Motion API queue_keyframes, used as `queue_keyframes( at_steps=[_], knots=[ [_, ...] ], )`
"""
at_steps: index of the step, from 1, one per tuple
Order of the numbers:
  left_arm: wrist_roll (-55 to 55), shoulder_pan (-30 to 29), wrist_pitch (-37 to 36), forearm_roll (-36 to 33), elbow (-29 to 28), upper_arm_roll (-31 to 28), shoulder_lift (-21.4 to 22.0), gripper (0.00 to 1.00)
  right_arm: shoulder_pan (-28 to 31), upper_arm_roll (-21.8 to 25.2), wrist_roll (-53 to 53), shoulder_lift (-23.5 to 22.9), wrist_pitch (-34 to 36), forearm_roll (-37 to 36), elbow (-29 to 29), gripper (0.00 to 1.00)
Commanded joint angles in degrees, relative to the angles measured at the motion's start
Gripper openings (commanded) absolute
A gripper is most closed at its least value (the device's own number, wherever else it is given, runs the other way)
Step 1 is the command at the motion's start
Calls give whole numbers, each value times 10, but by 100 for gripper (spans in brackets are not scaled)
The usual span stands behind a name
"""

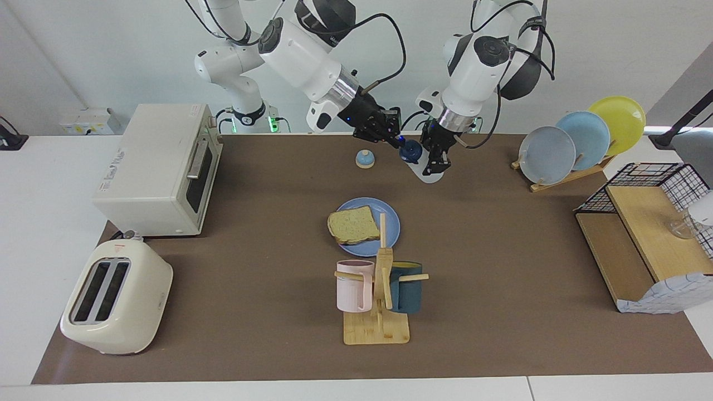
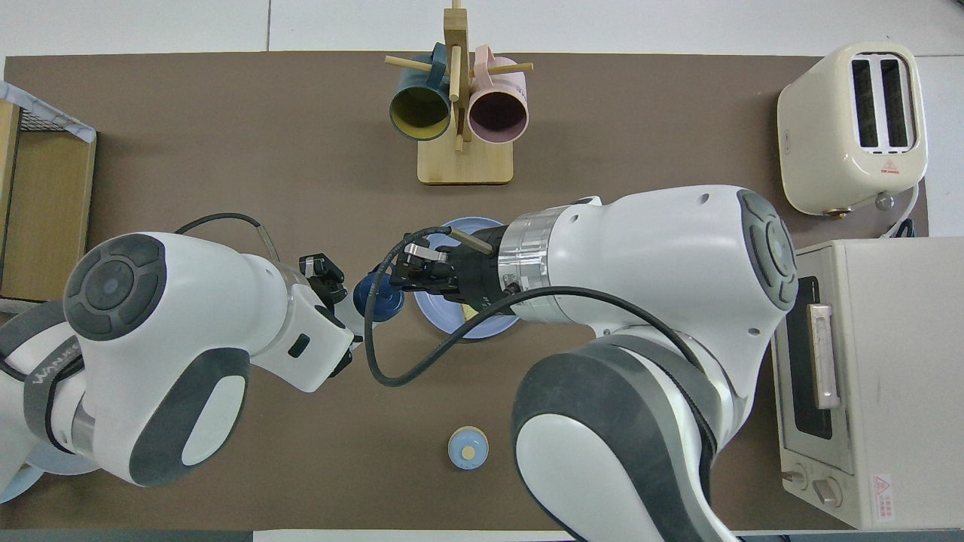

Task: Put bread on plate and add seasoning

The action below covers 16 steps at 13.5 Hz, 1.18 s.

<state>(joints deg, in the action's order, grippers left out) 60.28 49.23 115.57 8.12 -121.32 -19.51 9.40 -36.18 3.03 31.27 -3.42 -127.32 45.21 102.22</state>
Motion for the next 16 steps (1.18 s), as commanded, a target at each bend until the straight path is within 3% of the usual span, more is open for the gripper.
queue_keyframes(
  at_steps=[1, 6, 7, 8, 10, 13, 16],
  knots=[
    [6, 9, -8, -5, -23, 1, 17, 0, 16, 1, 9, 10, -30, 28, 1, 0],
    [6, 9, -8, -5, -23, 1, 17, 0, 23, 1, 1, 16, -32, 40, 14, 0],
    [6, 9, -8, -5, -23, 1, 17, 0, 25, 2, -1, 16, -31, 39, 14, 85],
    [6, 9, -7, -5, -22, 1, 17, 0, 25, 3, -3, 16, -29, 31, 14, 100],
    [-4, 9, 0, -11, -12, -1, 8, 0, 23, 4, -5, 17, -21, 9, 16, 100],
    [-34, 10, -3, -66, 18, 0, -6, 0, 32, 5, -16, 17, 4, -123, 16, 100],
    [-92, 16, -17, -122, 57, 8, -26, 0, 86, 6, -124, 11, 91, -249, -7, 100]
  ],
)
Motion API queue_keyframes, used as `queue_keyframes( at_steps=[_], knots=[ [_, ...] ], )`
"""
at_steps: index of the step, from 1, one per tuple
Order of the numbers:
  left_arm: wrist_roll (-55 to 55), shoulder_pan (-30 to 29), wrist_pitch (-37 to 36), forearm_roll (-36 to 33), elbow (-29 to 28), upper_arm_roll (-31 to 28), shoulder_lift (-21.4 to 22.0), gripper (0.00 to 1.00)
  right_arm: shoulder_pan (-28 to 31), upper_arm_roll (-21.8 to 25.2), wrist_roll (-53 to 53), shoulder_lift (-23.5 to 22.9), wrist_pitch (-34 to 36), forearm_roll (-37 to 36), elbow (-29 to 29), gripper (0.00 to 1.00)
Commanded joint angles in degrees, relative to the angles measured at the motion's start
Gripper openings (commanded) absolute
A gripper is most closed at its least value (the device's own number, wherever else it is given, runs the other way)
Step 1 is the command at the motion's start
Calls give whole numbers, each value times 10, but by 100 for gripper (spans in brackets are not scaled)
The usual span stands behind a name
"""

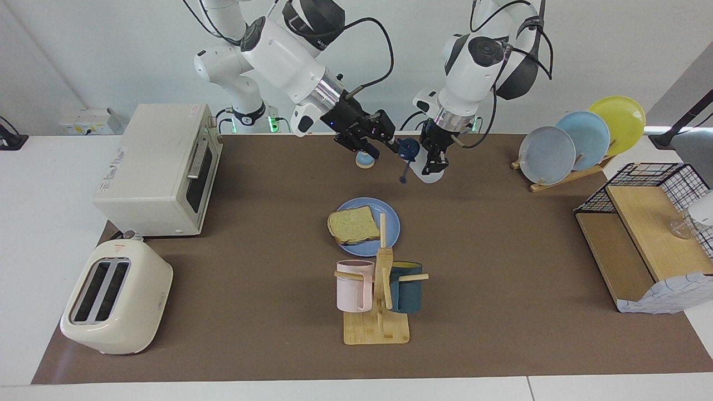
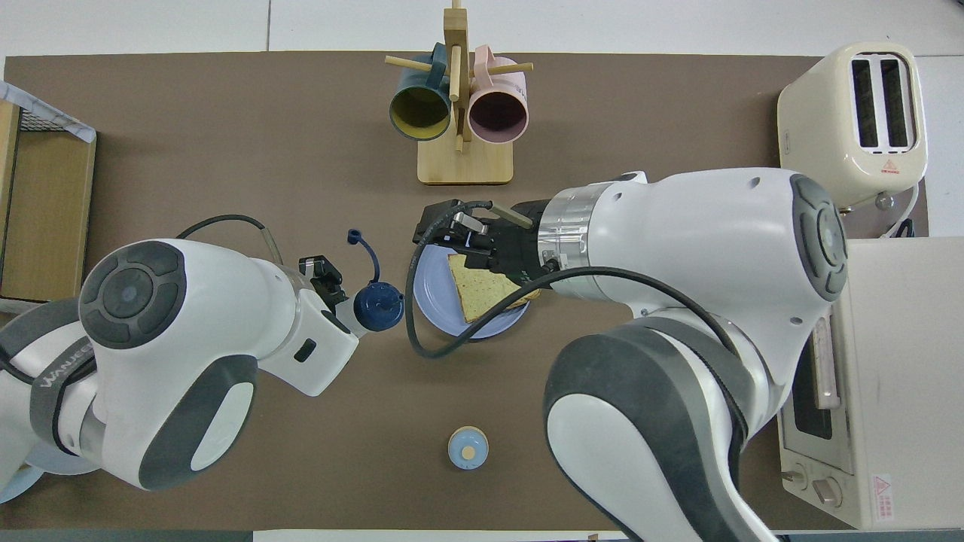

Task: Put bread on plate and add seasoning

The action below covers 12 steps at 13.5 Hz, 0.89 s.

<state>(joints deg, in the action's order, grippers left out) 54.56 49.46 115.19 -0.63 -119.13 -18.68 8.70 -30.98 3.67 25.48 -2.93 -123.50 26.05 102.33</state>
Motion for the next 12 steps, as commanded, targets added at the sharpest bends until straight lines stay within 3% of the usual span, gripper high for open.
queue_keyframes(
  at_steps=[1, 4, 6, 7, 10, 12],
  knots=[
    [-47, 15, -27, -57, 51, 2, -33, 0, 60, 1, -78, 1, 109, -96, -37, 100],
    [-91, 24, -51, -116, 74, 19, -54, 0, 136, 0, -121, -32, 280, -164, -145, 100],
    [-131, 52, -80, -154, 107, 20, -91, 0, 167, -1, -146, -57, 379, -222, -216, 100],
    [-140, 62, -95, -162, 122, 20, -111, 0, 170, 0, -146, -59, 393, -233, -228, 100],
    [-197, 100, -158, -223, 173, 20, -168, 0, 229, 0, -162, -5, 392, -226, -149, 100],
    [-202, 120, -181, -268, 180, 20, -178, 0, 246, -9, -169, 19, 392, -226, -107, 100]
  ],
)
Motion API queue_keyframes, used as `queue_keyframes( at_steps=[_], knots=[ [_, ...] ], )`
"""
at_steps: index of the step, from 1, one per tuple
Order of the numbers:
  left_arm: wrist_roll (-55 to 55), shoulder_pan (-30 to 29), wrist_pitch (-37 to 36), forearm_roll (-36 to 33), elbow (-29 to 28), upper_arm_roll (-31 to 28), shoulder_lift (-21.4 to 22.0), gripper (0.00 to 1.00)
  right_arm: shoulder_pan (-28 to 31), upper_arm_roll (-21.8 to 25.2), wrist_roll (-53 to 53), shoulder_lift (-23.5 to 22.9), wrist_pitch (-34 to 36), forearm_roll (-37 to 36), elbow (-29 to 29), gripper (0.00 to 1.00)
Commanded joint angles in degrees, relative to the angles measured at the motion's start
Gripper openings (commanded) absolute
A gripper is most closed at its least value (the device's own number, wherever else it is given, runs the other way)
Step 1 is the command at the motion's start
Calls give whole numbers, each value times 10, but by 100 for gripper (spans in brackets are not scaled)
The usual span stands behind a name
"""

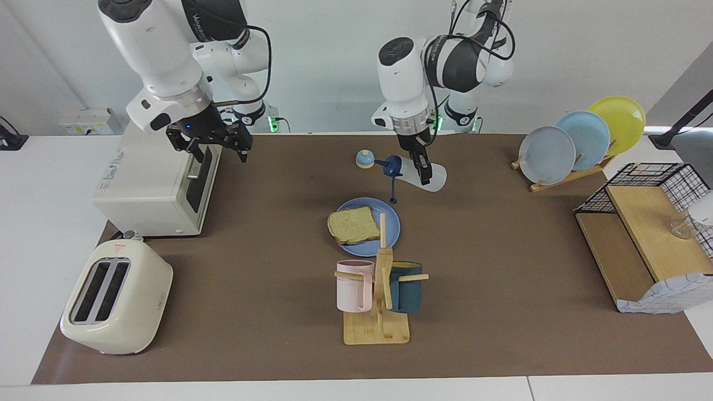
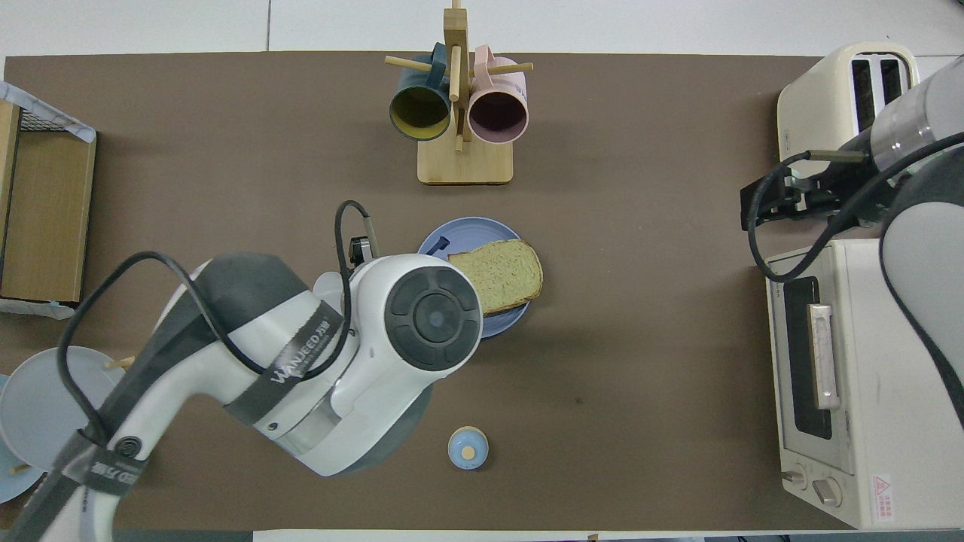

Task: Put bread on plate and add seasoning

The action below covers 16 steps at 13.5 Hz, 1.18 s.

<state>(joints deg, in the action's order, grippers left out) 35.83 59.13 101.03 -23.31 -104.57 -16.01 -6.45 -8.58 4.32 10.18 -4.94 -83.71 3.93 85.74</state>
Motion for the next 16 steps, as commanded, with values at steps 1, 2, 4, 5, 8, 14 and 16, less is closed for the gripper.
queue_keyframes(
  at_steps=[1, 2, 4, 5, 8, 14, 16],
  knots=[
    [-16, 32, -50, -67, 37, -7, -37, 0, 23, -15, -33, 40, -11, -5, 62, 100],
    [-17, 41, -64, -90, 45, -7, -57, 0, 25, -15, -51, 40, -17, -10, 64, 100],
    [-42, 56, -95, -123, 85, -7, -119, 0, 32, -15, -70, 34, -33, -18, 62, 100],
    [-50, 63, -106, -138, 99, -7, -144, 0, 32, -15, -88, 34, -34, -29, 61, 100],
    [-105, 94, -144, -215, 104, -8, -177, 0, 36, -14, -100, 52, -35, -31, 85, 100],
    [-110, 113, -203, -310, 107, -8, -224, 0, 50, -15, -84, 60, -22, -32, 99, 100],
    [-124, 118, -234, -316, 194, -12, -328, 0, 51, -19, -83, 55, -24, -33, 93, 100]
  ],
)
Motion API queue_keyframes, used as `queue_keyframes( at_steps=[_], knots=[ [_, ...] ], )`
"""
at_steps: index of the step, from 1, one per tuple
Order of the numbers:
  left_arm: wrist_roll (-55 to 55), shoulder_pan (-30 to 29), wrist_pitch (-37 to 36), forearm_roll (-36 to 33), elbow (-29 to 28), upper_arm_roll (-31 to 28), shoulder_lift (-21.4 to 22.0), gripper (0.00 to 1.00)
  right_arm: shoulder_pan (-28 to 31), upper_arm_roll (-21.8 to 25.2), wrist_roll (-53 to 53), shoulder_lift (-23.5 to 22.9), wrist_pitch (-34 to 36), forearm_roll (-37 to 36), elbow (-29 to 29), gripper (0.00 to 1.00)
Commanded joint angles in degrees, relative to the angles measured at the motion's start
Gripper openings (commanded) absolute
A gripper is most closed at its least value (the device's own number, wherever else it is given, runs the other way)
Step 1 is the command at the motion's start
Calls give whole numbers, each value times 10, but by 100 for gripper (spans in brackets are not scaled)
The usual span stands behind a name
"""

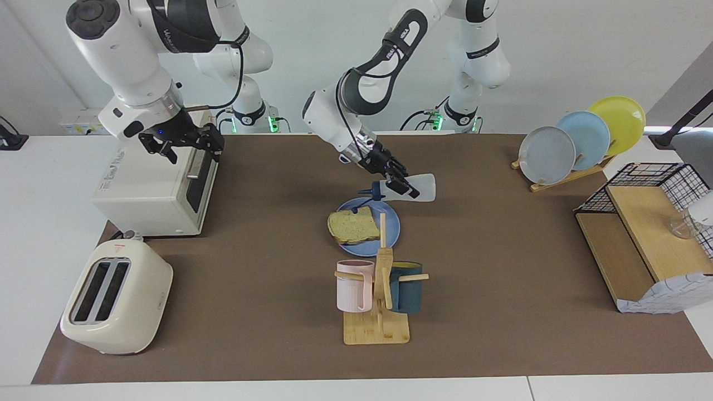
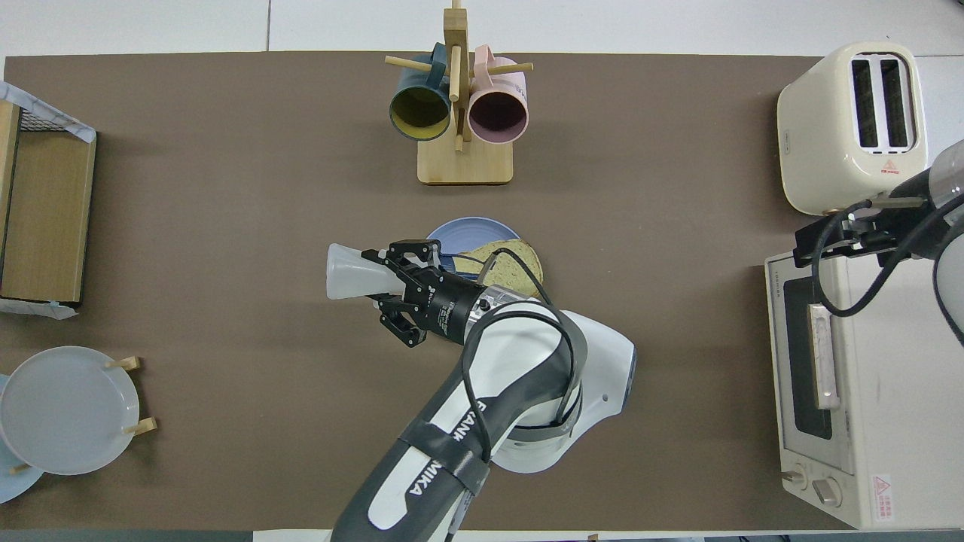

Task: Put bread on plate and add seasoning

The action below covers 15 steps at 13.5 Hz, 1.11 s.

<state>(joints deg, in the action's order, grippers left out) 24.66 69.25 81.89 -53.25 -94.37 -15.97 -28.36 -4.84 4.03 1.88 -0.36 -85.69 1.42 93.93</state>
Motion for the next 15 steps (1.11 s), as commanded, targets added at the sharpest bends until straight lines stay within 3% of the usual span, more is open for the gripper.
queue_keyframes(
  at_steps=[1, 3, 4, 7, 11, 15],
  knots=[
    [-12, 13, -50, -27, 101, -14, -119, 0, 15, -20, 0, 8, -4, -8, 10, 100],
    [-12, 15, -72, -94, 98, -14, -125, 0, 33, -36, 0, 9, -2, -8, 10, 100],
    [-12, 15, -93, -113, 100, -14, -148, 0, 34, -39, 0, 10, -1, -7, 10, 100],
    [-12, 16, -124, -143, 98, -15, -153, 0, 34, -38, 0, 8, 3, -7, 7, 100],
    [-12, 16, -135, -171, 76, -15, -149, 0, 34, -37, -2, 13, 7, -7, 4, 100],
    [-10, 66, -143, -164, 41, -13, -130, 0, 33, -34, -9, 9, 3, -7, 4, 100]
  ],
)
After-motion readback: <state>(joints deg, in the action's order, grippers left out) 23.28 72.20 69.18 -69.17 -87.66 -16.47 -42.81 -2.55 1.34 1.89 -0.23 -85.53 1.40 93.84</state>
